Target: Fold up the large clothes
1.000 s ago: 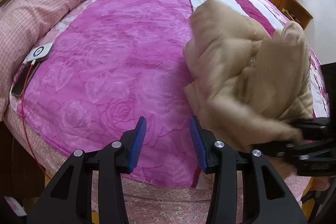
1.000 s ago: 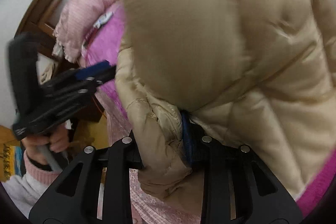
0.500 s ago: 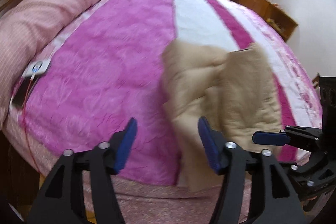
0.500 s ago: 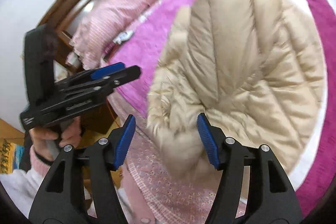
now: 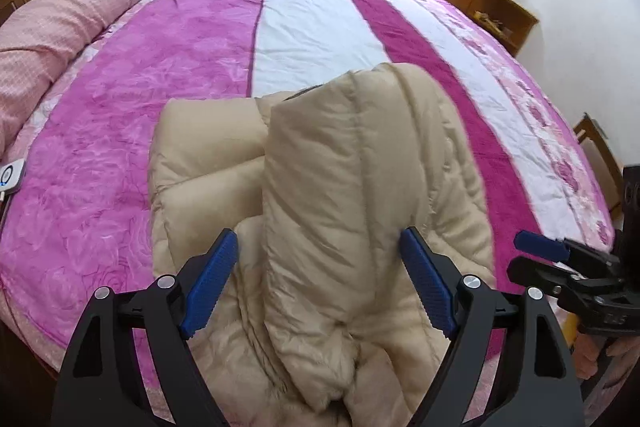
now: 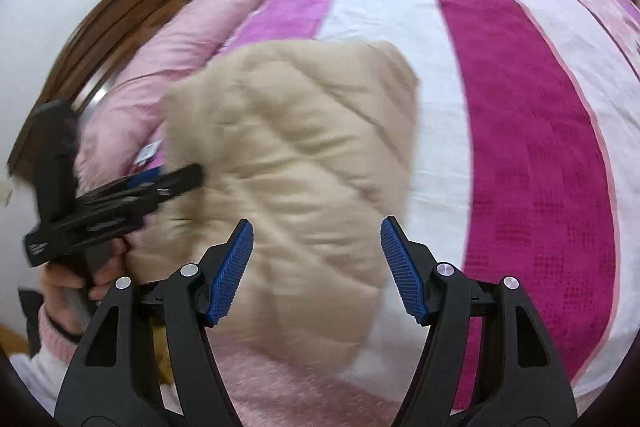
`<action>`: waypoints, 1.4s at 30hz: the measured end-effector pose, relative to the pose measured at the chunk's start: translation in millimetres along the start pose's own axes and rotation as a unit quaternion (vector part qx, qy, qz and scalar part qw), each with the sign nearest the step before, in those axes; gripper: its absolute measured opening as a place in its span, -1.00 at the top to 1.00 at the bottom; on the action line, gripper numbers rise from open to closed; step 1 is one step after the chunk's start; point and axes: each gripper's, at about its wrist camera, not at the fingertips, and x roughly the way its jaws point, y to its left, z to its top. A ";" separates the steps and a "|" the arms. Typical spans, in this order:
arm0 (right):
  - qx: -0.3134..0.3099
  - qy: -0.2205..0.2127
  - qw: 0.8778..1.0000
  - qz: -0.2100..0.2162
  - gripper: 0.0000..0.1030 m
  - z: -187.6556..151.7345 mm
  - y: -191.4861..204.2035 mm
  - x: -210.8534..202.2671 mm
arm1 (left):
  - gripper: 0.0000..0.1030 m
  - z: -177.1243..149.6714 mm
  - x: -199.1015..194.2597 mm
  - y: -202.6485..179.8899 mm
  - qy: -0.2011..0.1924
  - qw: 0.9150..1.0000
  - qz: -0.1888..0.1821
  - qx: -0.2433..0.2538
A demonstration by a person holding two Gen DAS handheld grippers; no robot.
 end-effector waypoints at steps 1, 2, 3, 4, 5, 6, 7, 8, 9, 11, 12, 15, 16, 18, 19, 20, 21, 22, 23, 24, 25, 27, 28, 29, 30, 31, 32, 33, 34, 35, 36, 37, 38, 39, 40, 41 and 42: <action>0.010 0.007 1.000 0.000 -0.29 -0.8 -6.8 7.6 | -0.51 -0.6 3.9 1.6 0.003 1.000 0.008 -0.004; 0.024 0.020 0.999 0.009 -0.21 -2.6 -14.1 17.8 | -0.40 -0.9 6.5 4.3 0.008 1.000 0.010 -0.009; 0.033 0.030 0.999 0.028 -0.13 -5.3 -15.4 25.8 | -0.38 -1.8 9.6 9.2 0.015 1.000 0.014 -0.022; 0.041 0.037 0.997 0.051 -0.13 -7.4 -13.0 33.3 | -0.35 -3.9 11.7 16.8 0.021 0.999 0.021 -0.038; 0.033 0.033 0.997 0.054 -0.13 -7.1 -8.3 35.0 | -0.34 -6.2 11.6 20.9 0.022 0.998 0.027 -0.044; 0.019 0.030 0.998 0.052 -0.15 -6.1 -2.1 34.7 | -0.34 -10.0 10.4 27.9 0.022 0.998 0.036 -0.051; 0.004 0.028 0.998 0.050 -0.16 -5.0 6.3 35.6 | -0.34 -12.5 9.0 32.6 0.021 0.997 0.042 -0.055; -0.013 0.027 0.998 0.052 -0.16 -3.7 16.1 36.6 | -0.36 -17.9 6.2 41.4 0.020 0.997 0.051 -0.061; -0.019 0.028 0.998 0.055 -0.17 -3.5 19.1 39.7 | -0.37 -23.2 3.8 49.3 0.019 0.996 0.059 -0.067; -0.032 0.030 0.997 0.069 -0.18 -1.8 27.9 41.4 | -0.40 -32.2 1.7 64.3 0.024 0.994 0.068 -0.080; -0.034 0.029 0.996 0.076 -0.20 -1.4 31.3 42.8 | -0.41 -38.1 1.3 74.0 0.031 0.993 0.068 -0.090; -0.036 0.019 0.996 0.080 -0.30 -2.0 38.6 43.6 | -0.43 -46.5 1.6 90.8 0.038 0.991 0.071 -0.109; -0.040 0.013 0.997 0.065 -0.32 -2.0 38.3 41.1 | -0.44 -49.8 0.1 94.7 0.037 0.990 0.074 -0.113; -0.048 0.009 0.998 0.034 -0.39 -7.5 36.1 38.4 | -0.44 -53.3 -3.9 97.6 0.032 0.990 0.076 -0.117; -0.049 0.014 0.998 0.026 -0.42 -9.2 30.9 40.9 | -0.47 -55.6 -6.6 99.0 0.027 0.989 0.074 -0.121; -0.042 0.021 0.998 0.030 -0.44 -10.0 27.0 46.2 | -0.57 -57.9 -8.1 99.7 0.025 0.989 0.075 -0.125; -0.027 0.031 0.998 0.036 -0.47 -12.3 21.2 51.3 | -0.62 -60.2 -10.1 100.2 0.022 0.988 0.079 -0.127; -0.006 0.044 0.998 0.051 -0.49 -13.2 12.2 56.1 | -0.64 -62.8 -11.6 100.6 0.020 0.988 0.082 -0.130; 0.006 0.050 0.997 0.062 -0.52 -11.3 9.9 59.9 | -0.65 -63.8 -11.9 101.5 0.020 0.988 0.082 -0.132; 0.018 0.058 0.995 0.079 -0.54 -10.4 5.1 63.7 | -0.65 -65.2 -11.2 102.3 0.022 0.987 0.082 -0.134; 0.032 0.070 0.992 0.101 -0.54 -10.7 -0.9 70.5 | -0.66 -66.3 -9.0 103.7 0.025 0.987 0.080 -0.135; 0.052 0.085 0.987 0.128 -0.59 -9.2 -9.7 79.7 | -0.67 -68.4 -4.5 109.8 0.030 0.986 0.072 -0.144; 0.059 0.092 0.984 0.140 -0.60 -9.9 -13.8 83.6 | -0.68 -69.5 -1.6 113.5 0.034 0.985 0.064 -0.154; 0.066 0.099 0.981 0.155 -0.63 -10.6 -17.7 88.7 | -0.68 -71.9 2.9 119.8 0.042 0.983 0.046 -0.172; 0.072 0.105 0.978 0.168 -0.68 -11.1 -21.6 94.0 | -0.68 -74.6 8.0 126.2 0.050 0.980 0.024 -0.191; 0.076 0.109 0.976 0.175 -0.68 -10.8 -23.7 97.0 | -0.67 -77.9 16.0 134.8 0.061 0.974 -0.010 -0.220; 0.082 0.116 0.971 0.190 -0.71 -10.8 -25.5 102.6 | -0.60 -80.7 21.6 140.3 0.067 0.968 -0.039 -0.240; 0.088 0.121 0.968 0.203 -0.71 -11.1 -27.1 107.4 | -0.50 -84.0 28.0 145.9 0.070 0.958 -0.085 -0.266; 0.090 0.120 0.965 0.214 -0.71 -11.8 -28.6 110.1 | -0.33 -86.0 31.2 148.7 0.069 0.950 -0.116 -0.282; 0.089 0.118 0.964 0.221 -0.62 -11.8 -29.1 110.0 | -0.19 -85.9 32.0 149.1 0.068 0.947 -0.130 -0.286; 0.087 0.111 0.963 0.228 -0.45 -10.6 -29.3 109.3 | -0.11 -83.9 31.4 147.7 0.064 0.947 -0.140 -0.283; 0.086 0.102 0.963 0.236 -0.35 -10.6 -30.3 105.2 | -0.04 -80.1 30.3 144.6 0.060 0.947 -0.150 -0.276; 0.086 0.087 0.961 0.250 -0.19 -10.6 -33.2 97.0 | 0.07 -76.1 29.3 141.4 0.058 0.948 -0.159 -0.268; 0.087 0.077 0.959 0.259 -0.08 -9.3 -35.1 91.7 | 0.12 -69.1 27.8 135.3 0.054 0.949 -0.175 -0.255; 0.090 0.060 0.956 0.272 -0.05 -6.3 -38.5 82.5 | 0.18 -61.7 26.5 128.7 0.049 0.950 -0.190 -0.244; 0.091 0.048 0.954 0.281 -0.01 -2.6 -39.1 77.8 | 0.20 -55.0 25.9 123.1 0.045 0.950 -0.201 -0.235; 0.089 0.036 0.954 0.284 -0.01 0.9 -40.4 70.3 | 0.20 -45.5 25.5 114.5 0.040 0.952 -0.210 -0.220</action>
